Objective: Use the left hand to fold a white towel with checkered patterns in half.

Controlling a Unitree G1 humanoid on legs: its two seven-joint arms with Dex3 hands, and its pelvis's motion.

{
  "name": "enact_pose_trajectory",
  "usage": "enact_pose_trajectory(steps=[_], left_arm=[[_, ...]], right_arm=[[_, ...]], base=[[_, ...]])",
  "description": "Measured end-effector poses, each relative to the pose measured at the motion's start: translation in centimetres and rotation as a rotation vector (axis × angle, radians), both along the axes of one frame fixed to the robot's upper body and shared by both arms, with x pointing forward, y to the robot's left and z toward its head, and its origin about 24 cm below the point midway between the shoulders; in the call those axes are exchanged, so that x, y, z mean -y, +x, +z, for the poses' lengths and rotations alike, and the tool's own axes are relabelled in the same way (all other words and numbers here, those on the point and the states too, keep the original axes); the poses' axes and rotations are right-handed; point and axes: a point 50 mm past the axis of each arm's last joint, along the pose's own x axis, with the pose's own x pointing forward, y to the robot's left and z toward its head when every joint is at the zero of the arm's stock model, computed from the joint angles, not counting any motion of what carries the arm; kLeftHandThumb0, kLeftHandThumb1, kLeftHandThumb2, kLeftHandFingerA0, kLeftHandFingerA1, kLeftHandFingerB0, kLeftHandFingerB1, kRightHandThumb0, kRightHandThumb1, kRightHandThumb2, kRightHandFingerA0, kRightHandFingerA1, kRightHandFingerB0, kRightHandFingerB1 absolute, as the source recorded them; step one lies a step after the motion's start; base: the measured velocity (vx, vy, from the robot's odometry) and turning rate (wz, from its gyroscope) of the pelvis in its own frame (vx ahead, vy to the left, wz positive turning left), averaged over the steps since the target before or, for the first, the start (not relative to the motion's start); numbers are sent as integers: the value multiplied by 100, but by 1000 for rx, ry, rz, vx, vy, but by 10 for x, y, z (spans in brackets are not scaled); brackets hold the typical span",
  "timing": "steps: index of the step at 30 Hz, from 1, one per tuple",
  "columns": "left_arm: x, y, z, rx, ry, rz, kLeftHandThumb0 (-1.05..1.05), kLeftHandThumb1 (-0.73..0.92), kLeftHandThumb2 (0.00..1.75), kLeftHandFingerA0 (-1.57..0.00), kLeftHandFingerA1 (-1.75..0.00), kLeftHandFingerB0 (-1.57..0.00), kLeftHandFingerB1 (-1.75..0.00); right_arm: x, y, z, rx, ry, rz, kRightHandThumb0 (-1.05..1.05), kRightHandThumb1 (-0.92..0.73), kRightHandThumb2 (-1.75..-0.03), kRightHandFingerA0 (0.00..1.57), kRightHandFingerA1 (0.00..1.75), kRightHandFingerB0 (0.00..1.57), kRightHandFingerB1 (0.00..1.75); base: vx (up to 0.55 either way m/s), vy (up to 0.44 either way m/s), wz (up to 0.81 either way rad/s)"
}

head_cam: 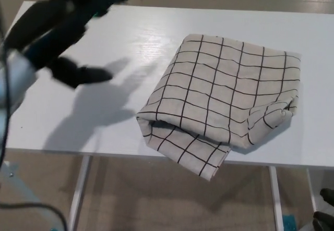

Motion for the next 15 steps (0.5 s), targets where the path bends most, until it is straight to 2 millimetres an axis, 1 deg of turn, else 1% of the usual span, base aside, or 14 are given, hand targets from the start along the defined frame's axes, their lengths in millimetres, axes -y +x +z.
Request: enact_pose_trajectory(steps=[1, 2, 4, 5, 6, 9, 11, 12, 13, 15], left_arm=[[-11, -4, -10, -56, -24, 27, -56, 43, 54, -85, -64, -78, -56], [-18, -6, -16, -86, -36, 45, -56, 43, 54, -85, -64, -78, -56], [-32, -12, -27, -155, -58, 80, -49, 42, 53, -87, -65, -79, -56], [-43, -17, -35, -208, -71, 106, -49, 42, 53, -87, -65, -79, -56], [-49, -20, -40, -238, -81, 119, -41, 39, 52, -88, -66, -80, -57], [-65, -31, -56, -332, -110, 156, -37, 38, 52, -90, -67, -80, -57], [-76, -40, -67, -408, -134, 179, -21, 35, 50, -96, -70, -76, -54], [-80, -44, -72, -437, -144, 186, -21, 35, 50, -96, -70, -76, -54], [-87, -51, -81, -494, -166, 199, -20, 35, 50, -96, -70, -75, -53], [-93, -59, -90, -557, -188, 209, -20, 35, 50, -96, -70, -75, -53]], right_arm=[[2, 0, 1, 2, -6, -5, -36, -53, -56, 46, 63, 53, 53], [3, 1, 2, 5, -9, -6, -36, -53, -56, 46, 63, 53, 53], [5, 1, 3, 9, -16, -9, -35, -53, -56, 45, 62, 52, 53], [6, 1, 4, 13, -20, -11, -35, -53, -56, 45, 62, 52, 53], [7, 2, 5, 14, -22, -12, -35, -53, -56, 45, 62, 51, 52], [9, 2, 7, 19, -28, -18, -35, -53, -56, 45, 62, 50, 52], [11, 1, 8, 23, -32, -25, -33, -54, -56, 45, 64, 51, 53], [12, 1, 8, 25, -34, -28, -33, -54, -56, 45, 64, 51, 53], [13, 1, 9, 28, -36, -33, -32, -54, -56, 45, 64, 51, 53], [15, 1, 10, 30, -38, -38, -32, -54, -56, 45, 64, 51, 53]], base=[[0, 0, 0], [0, 0, 0], [0, 0, 0], [0, 0, 0], [0, 0, 0], [0, 0, 0], [0, 0, 0], [0, 0, 0], [0, 0, 0], [0, 0, 0]])
